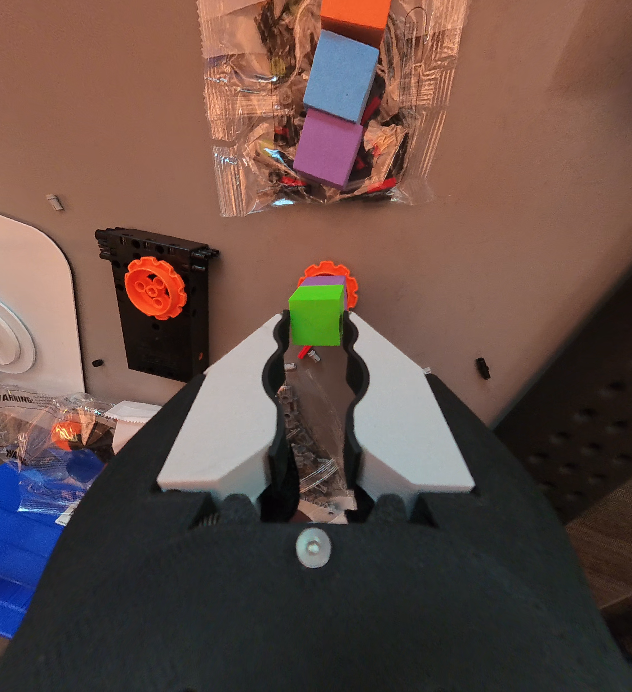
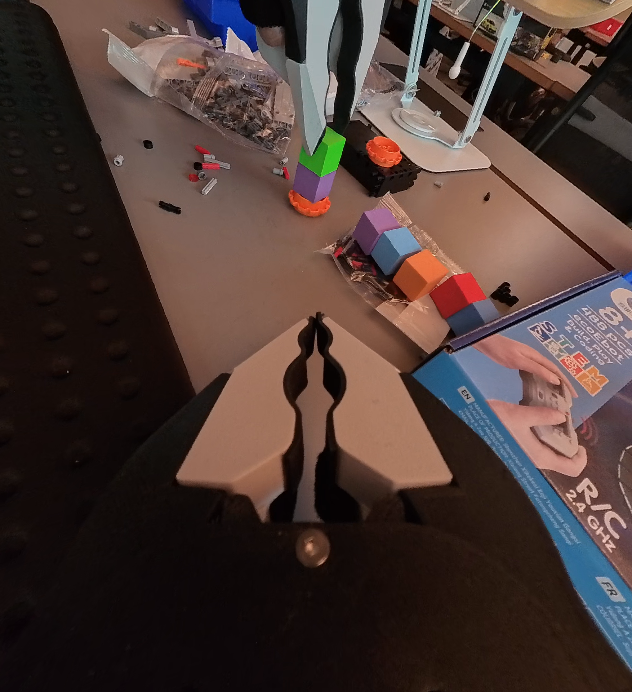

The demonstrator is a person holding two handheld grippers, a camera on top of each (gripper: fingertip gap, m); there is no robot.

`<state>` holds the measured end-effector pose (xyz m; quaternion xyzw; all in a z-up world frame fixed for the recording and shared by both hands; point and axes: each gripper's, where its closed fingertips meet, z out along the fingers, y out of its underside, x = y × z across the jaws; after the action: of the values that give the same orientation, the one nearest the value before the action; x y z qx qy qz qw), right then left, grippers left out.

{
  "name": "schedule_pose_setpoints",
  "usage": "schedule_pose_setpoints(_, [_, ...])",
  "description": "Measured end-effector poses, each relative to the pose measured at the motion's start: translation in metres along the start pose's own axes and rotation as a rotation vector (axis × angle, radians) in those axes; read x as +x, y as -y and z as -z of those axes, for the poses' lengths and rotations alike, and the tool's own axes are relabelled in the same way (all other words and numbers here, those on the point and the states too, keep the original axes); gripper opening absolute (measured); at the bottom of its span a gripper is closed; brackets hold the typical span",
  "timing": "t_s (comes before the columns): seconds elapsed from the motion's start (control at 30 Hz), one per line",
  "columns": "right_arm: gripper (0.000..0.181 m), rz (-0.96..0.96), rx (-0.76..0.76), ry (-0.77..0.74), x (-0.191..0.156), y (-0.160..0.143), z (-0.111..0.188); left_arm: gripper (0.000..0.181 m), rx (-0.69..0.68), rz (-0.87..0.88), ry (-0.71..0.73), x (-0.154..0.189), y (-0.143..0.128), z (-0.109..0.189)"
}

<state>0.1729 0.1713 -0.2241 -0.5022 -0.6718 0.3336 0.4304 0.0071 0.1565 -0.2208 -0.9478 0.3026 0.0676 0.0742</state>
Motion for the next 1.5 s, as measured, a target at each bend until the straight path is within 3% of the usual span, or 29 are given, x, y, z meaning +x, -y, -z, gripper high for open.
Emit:
schedule_pose_setpoints(0.27, [0.000,0.003,0.002,-0.001,0.000,0.000,0.000,0.036,0.040,0.004,0.025,-0.001,0.007,0.009])
schedule_pose_setpoints(0.5, [0.000,0.004,0.002,-0.001,0.000,0.000,0.000,0.033,0.102,-0.028,0.076,-0.006,0.034,0.015])
schedule_pose_setpoints(0.8, [0.000,0.003,0.001,0.000,0.000,0.000,0.000,0.033,0.095,-0.105,0.033,0.002,0.065,-0.010])
schedule_pose_setpoints(1.03, [0.000,0.004,0.003,0.002,0.000,0.000,0.000,0.027,0.017,-0.148,0.010,0.007,0.067,-0.036])
schedule_pose_setpoints(1.17, [0.000,0.005,0.007,0.004,0.000,0.001,0.000,0.026,0.069,-0.101,0.029,-0.001,0.065,-0.016])
schedule_pose_setpoints(1.5, [0.000,0.000,0.006,0.015,-0.002,0.000,0.000,0.027,0.103,0.010,0.043,-0.010,0.018,0.039])
